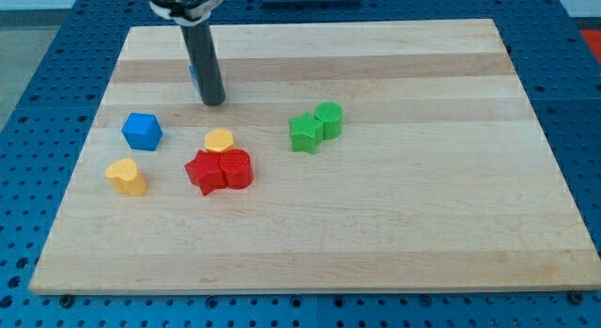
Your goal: Point your arm towards blue cube
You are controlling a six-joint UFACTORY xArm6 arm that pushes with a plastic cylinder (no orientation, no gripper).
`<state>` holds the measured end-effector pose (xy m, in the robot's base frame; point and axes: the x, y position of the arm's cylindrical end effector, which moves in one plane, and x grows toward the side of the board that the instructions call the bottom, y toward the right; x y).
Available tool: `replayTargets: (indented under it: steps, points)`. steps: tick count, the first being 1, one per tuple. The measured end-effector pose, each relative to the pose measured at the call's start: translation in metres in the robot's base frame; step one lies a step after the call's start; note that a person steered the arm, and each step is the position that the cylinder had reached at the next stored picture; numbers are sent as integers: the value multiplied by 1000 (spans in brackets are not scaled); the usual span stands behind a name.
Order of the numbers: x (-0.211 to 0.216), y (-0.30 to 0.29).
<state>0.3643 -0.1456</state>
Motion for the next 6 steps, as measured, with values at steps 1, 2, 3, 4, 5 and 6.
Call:
replayTargets:
  steps: [1,2,3,4,5,6]
  points:
    - [2,-21]
    - [2,-42]
    - [2,-63]
    - [2,-95]
    - [8,-124]
    - [35,-136]
